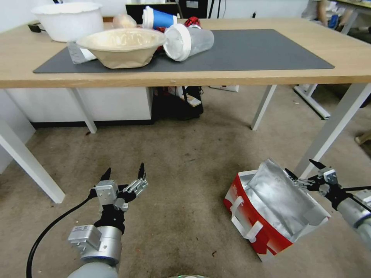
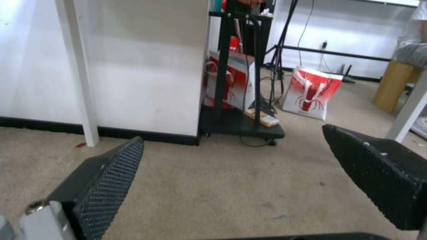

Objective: Pick up the food delivery bag from the floor and place it on the table.

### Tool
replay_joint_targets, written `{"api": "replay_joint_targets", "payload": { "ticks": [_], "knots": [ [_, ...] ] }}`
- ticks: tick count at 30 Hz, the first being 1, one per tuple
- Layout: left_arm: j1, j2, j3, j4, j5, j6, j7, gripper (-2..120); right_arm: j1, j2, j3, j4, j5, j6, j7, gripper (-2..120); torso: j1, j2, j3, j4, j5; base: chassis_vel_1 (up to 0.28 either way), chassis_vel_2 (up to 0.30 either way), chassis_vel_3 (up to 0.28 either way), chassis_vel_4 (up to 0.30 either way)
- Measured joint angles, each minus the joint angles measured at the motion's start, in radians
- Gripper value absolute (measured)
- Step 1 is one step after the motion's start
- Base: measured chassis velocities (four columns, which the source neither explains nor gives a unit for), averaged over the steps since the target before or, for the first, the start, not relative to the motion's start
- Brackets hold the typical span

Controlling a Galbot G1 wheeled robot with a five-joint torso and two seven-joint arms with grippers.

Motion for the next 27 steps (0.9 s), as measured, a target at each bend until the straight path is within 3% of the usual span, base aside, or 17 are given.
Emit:
{"api": "replay_joint_targets", "payload": {
  "ticks": [3,5,10,16,22,27],
  "knots": [
    [-0.003,-0.001,-0.002,0.004,-0.001,0.001,-0.001,100,0.052,-0.023,-0.059,-0.047,0.001,-0.001,-0.015,100,0.0,0.0,0.0,0.0001,-0.0002,0.0,0.0,0.0,0.0],
    [-0.008,-0.003,-0.007,0.014,-0.001,0.003,-0.005,100,0.174,-0.049,-0.187,-0.15,-0.007,0.001,-0.044,100,0.0,0.0,0.0,-0.0002,-0.0001,0.0,0.0,0.0,0.0],
    [-0.009,-0.005,-0.012,0.019,-0.001,0.004,-0.007,100,0.253,-0.051,-0.261,-0.193,-0.017,-0.011,-0.044,100,0.0,0.001,0.0,-0.0001,-0.0001,0.0,0.0,0.0,0.0],
    [-0.015,-0.015,-0.015,0.029,-0.001,0.004,-0.012,100,0.352,-0.053,-0.374,-0.23,-0.039,-0.102,-0.035,100,0.0,0.001,0.0,0.0001,-0.0001,0.0,0.0,0.0,0.0],
    [-0.019,-0.016,-0.02,0.032,-0.001,0.002,-0.017,100,0.377,-0.061,-0.433,-0.247,-0.028,-0.198,-0.034,84,0.0,0.001,0.0,-0.0001,-0.0001,0.0,0.0,0.0,0.0],
    [-0.022,-0.015,-0.022,0.037,-0.001,-0.002,-0.02,100,0.387,-0.063,-0.45,-0.253,-0.017,-0.214,-0.035,71,0.0,0.001,0.0,-0.0001,-0.0002,0.0,0.0,0.0,0.0]
  ]
}}
